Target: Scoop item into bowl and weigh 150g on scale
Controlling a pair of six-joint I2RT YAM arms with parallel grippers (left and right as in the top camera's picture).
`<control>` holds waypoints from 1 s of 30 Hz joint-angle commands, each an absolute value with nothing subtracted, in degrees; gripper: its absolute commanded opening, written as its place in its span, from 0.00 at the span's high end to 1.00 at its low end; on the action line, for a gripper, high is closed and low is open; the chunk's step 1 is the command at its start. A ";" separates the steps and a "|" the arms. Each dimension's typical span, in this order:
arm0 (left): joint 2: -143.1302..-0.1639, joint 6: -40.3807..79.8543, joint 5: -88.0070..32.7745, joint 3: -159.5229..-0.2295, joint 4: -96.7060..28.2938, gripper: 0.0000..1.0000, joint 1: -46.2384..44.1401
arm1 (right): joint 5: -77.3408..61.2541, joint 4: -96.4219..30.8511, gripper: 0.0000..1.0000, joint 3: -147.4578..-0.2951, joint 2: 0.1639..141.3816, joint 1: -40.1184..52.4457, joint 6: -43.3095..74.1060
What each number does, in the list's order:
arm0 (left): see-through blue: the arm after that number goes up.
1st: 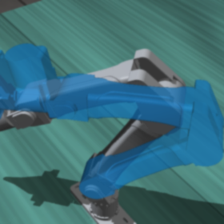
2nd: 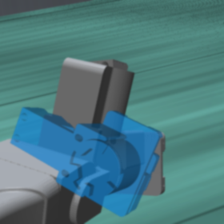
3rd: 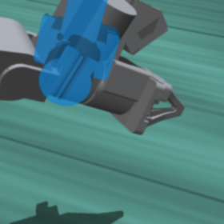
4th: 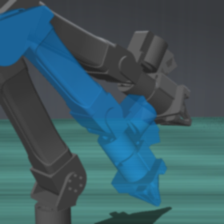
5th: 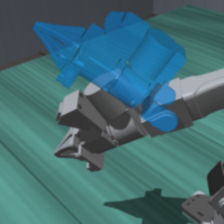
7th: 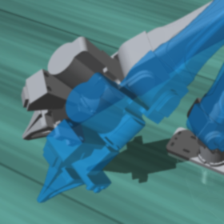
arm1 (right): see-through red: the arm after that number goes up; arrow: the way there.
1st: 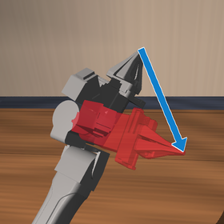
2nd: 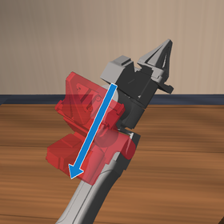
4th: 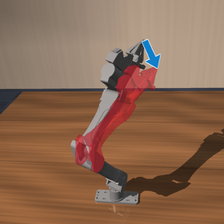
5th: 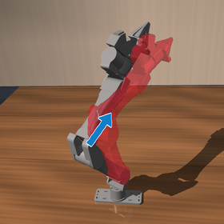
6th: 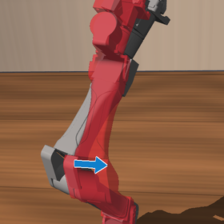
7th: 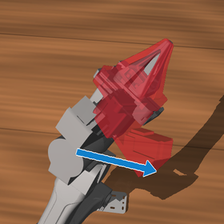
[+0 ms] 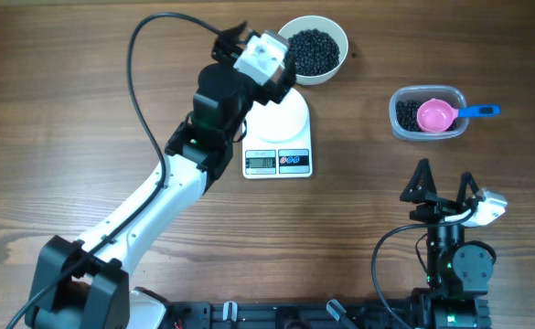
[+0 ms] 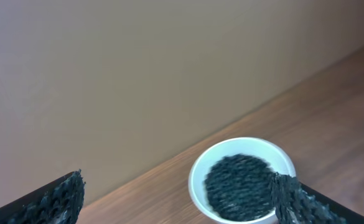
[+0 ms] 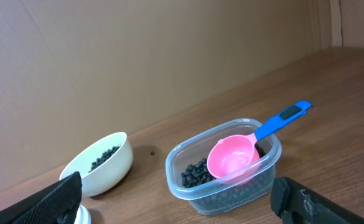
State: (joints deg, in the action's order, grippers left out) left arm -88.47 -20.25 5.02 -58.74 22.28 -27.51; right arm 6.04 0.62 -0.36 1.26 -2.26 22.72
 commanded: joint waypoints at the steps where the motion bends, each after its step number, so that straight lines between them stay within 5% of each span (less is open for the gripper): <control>1: -87.50 -2.24 14.74 -58.81 21.23 0.00 -26.11 | 5.54 0.84 0.00 -0.34 0.91 -1.87 23.09; 6: -83.61 30.98 15.86 -58.81 11.27 0.00 -24.43 | 5.54 0.84 0.01 -0.34 0.91 -1.87 23.09; 12: -83.22 30.94 13.04 -58.83 12.60 0.00 -23.92 | 5.54 0.84 0.00 -0.36 0.91 -1.87 23.09; 17: -83.13 28.97 -1.96 -59.75 7.81 0.00 -22.41 | 5.54 0.84 0.00 -0.36 0.91 -1.87 23.11; 24: -87.07 36.16 -6.79 -100.75 -43.38 0.00 -11.60 | 5.54 0.84 0.00 -0.36 0.91 -1.87 23.09; 30: -98.78 40.38 -6.11 -117.99 -56.42 0.00 -9.87 | 5.54 0.84 0.00 -0.34 0.91 -1.87 23.09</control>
